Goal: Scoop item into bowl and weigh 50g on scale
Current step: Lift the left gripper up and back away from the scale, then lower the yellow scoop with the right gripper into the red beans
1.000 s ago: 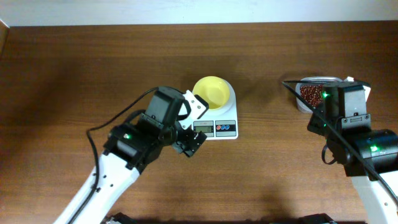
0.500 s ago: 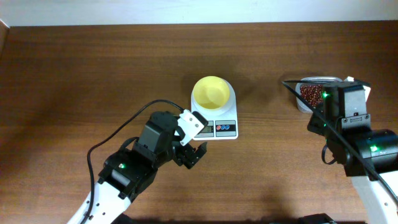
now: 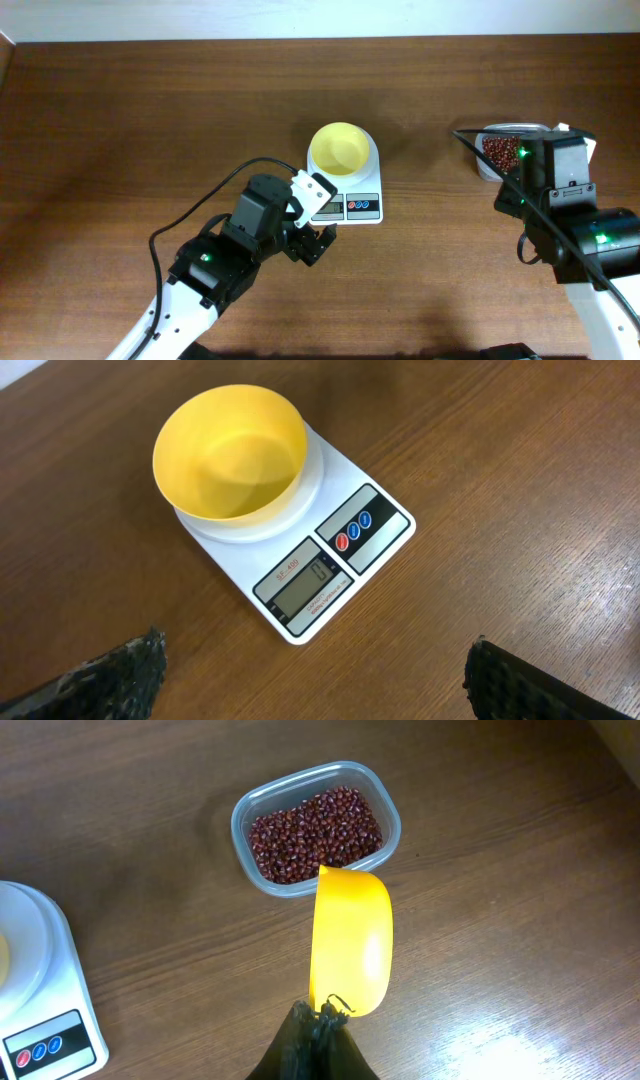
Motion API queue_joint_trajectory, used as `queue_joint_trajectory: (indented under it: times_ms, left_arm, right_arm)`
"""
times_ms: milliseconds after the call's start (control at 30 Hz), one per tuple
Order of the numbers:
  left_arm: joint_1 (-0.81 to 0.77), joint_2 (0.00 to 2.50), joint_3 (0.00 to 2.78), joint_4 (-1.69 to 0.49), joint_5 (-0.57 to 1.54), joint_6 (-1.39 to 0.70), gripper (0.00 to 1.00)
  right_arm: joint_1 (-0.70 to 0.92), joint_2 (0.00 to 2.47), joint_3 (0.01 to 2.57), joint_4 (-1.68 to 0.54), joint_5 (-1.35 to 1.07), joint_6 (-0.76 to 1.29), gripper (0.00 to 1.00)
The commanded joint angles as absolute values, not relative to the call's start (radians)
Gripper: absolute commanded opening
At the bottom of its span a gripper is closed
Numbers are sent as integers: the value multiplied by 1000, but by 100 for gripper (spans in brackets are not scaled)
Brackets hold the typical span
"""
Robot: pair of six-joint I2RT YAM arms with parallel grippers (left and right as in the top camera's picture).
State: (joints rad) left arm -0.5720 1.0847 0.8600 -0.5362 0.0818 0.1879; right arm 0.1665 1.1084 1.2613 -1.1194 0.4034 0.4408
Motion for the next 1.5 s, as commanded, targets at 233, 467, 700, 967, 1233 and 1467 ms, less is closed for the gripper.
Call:
queue_joint_trajectory:
  times_ms: [233, 467, 700, 967, 1233, 1467]
  left_arm:
    - [-574, 1088, 851, -521, 83, 142, 99]
    - [-574, 1088, 851, -494, 83, 94, 99]
    - [-574, 1088, 851, -494, 83, 94, 99]
    - [-574, 1088, 851, -494, 83, 94, 99]
    - [-574, 1088, 851, -495, 83, 94, 99]
    - [-574, 1088, 851, -494, 83, 94, 99]
  right_arm:
    - [169, 1108, 1279, -1119, 419, 442, 4]
    - [169, 1108, 1279, -1119, 419, 442, 4]
    - [169, 1108, 1279, -1106, 420, 427, 4]
    - [-67, 1188, 1280, -934, 258, 121, 4]
    - [-238, 1397, 1279, -755, 23, -76, 4]
    - [-238, 1525, 1279, -701, 22, -202, 4]
